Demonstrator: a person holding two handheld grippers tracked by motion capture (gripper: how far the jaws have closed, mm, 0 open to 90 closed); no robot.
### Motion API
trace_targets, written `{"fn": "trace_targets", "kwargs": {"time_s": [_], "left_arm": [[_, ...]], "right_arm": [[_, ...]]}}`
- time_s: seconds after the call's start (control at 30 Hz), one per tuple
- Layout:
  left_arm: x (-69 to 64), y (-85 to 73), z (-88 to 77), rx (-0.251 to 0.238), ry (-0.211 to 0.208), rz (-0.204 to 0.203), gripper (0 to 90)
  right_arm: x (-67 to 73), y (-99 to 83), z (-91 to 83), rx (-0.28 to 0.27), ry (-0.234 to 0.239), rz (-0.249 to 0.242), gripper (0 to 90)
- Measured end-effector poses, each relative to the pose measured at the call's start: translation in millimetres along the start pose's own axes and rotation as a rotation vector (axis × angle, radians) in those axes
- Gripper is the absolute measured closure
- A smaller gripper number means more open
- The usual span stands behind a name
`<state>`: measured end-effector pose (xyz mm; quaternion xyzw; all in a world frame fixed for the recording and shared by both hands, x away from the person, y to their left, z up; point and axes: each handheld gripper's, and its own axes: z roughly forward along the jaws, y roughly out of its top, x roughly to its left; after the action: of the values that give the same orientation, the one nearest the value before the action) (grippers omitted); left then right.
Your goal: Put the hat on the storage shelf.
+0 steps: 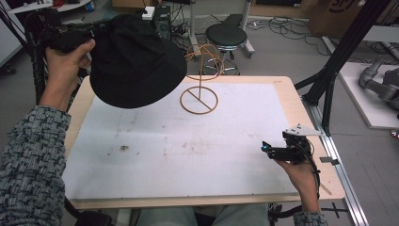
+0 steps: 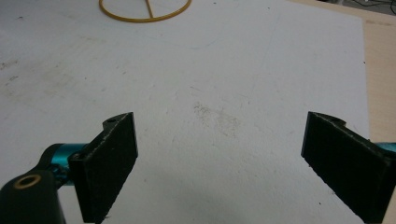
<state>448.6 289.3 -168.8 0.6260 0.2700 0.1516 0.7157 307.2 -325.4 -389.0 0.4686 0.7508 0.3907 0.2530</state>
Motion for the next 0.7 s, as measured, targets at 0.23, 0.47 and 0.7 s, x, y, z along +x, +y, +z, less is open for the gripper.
{"fn": "trace_targets", "kwargs": {"time_s": [0.23,0.47,0.7], "left_arm": [[0.5,5.7,19.6,-0.036,-0.003,-0.028,83.1],[-1.1,3.0,43.8,-0.027,-0.004,-0.034,83.1],[-2.8,-4.2,67.8,-0.025,-0.015,-0.037,83.1]], "right_arm": [[1.0,-1.0,-2.9,-0.003,0.004,-0.001,10.3],[1.3,-1.0,-4.2,-0.005,0.009,0.003,10.4],[3.1,-0.9,-2.8,-0.005,0.019,-0.013,10.3]]}}
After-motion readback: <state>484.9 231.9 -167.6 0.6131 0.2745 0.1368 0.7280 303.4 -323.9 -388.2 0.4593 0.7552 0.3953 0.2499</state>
